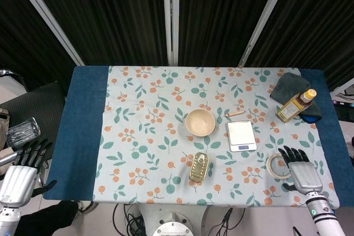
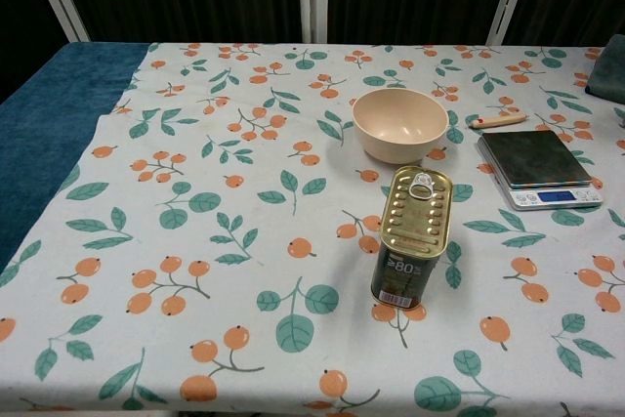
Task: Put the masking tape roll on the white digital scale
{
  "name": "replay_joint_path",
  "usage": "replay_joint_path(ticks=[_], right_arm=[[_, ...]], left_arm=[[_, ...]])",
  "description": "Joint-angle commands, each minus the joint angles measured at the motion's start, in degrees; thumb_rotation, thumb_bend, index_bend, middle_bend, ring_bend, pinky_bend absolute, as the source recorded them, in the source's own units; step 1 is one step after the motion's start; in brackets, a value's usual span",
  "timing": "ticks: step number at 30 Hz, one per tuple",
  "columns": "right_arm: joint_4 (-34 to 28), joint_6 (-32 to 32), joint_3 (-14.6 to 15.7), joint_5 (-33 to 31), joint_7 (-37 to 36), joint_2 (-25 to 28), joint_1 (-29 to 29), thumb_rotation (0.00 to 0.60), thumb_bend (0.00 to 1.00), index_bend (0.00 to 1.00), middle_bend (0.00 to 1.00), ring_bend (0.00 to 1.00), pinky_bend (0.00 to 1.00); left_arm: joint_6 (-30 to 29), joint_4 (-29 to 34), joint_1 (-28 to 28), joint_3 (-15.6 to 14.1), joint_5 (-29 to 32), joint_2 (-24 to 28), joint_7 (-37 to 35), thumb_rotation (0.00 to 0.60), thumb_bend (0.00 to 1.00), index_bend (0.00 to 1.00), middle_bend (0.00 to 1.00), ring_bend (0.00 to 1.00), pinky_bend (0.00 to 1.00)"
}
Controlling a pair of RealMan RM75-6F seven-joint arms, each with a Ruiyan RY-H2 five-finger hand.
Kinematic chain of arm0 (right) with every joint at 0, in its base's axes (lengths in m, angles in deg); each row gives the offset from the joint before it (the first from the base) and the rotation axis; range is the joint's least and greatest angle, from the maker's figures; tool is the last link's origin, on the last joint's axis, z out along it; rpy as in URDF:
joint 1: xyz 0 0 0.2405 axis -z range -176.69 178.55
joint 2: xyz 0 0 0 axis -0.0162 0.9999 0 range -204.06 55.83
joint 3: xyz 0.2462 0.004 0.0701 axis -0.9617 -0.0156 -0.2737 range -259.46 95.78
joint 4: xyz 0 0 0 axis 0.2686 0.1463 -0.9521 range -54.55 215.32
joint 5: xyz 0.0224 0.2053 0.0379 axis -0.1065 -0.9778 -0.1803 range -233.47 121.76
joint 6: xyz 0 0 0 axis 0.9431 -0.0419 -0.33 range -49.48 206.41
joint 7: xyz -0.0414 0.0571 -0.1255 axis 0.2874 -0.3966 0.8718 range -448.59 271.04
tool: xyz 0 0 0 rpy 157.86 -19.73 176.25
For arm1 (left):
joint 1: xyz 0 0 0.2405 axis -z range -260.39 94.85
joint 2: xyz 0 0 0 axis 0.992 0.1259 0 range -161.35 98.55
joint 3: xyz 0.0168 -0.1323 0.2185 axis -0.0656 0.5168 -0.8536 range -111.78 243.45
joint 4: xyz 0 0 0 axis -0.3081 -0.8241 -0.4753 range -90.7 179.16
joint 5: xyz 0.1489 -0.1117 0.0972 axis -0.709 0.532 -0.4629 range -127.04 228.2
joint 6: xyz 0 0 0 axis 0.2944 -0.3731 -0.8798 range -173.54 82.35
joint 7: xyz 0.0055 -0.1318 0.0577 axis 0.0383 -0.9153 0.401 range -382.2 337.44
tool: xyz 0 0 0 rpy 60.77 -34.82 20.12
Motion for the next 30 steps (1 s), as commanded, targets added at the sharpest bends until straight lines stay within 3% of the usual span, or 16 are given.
replay_joint_path(ticks=[1,10,20,30], right_arm=[[0.2,-1.7,-0.3,-1.2,1.7,-0.7,-1.3,0.600,0.03,0.00,0.00,0.00,0.00],[0.4,-4.5,-0.2,-3.1,3.7,-1.7,-3.7,0.600,0.04,0.00,0.01,0.00,0.00],[3.0,-2.5,0.7,0.5,-0.3,-3.1,-3.5,0.600,0.09,0.00,0.29,0.00,0.00],[1.9,1.8,0.4,3.5,-5.6,-0.4,-2.4,0.600,0.09,0.00,0.31,0.00,0.00]], left_arm=[[0.1,-0.1,0.1,0.1,0.1,0.1,-0.1,0.600,0.09,0.02,0.00,0.00,0.00],[0.5,-0.7,0.1,0.2,0.6,-0.2,-0.7,0.600,0.09,0.02,0.00,0.00,0.00],[0.4,-0.8,0.1,0.2,0.5,-0.1,-0.9,0.600,0.09,0.02,0.00,0.00,0.00],[0.4,-0.4,0.1,0.1,0.3,0.2,-0.5,0.600,0.09,0.02,0.00,0.00,0.00]])
